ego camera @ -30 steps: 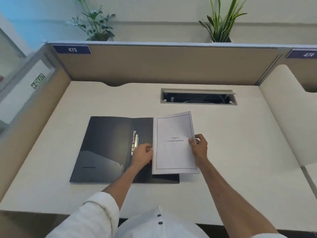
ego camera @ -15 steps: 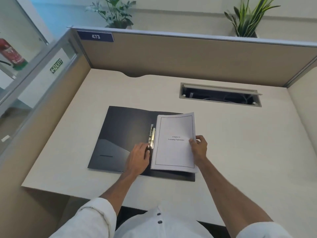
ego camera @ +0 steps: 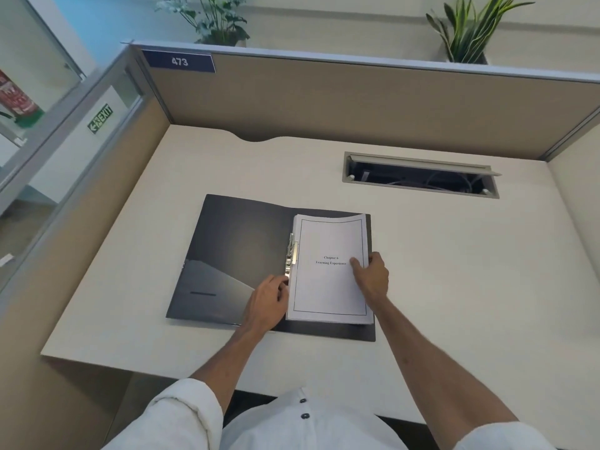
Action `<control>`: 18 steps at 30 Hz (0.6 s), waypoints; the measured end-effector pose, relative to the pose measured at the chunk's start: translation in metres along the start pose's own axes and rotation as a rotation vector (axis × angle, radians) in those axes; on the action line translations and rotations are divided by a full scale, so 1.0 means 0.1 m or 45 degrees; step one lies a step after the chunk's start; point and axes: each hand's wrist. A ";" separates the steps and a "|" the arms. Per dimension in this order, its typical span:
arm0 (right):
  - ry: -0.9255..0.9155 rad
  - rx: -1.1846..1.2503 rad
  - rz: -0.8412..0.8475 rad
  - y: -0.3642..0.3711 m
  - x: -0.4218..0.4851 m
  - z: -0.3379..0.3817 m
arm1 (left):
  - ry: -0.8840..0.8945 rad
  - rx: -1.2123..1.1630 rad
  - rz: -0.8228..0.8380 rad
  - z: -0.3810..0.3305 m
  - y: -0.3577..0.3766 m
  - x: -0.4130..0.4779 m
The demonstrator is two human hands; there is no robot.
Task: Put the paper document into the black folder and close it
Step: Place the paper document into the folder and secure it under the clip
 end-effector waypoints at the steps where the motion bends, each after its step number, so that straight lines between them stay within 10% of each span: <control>1: -0.013 -0.053 -0.008 0.00 0.00 0.00 | -0.002 -0.003 -0.002 -0.01 0.01 0.00; 18: -0.203 -0.340 -0.038 -0.02 -0.16 -0.06 | -0.019 0.071 0.009 -0.13 0.06 -0.11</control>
Point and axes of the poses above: each hand's wrist, its own x-axis towards the middle knuckle, its own y-axis out of the palm, z = x × y, and after that the axes turned 4 degrees about x, right-handed
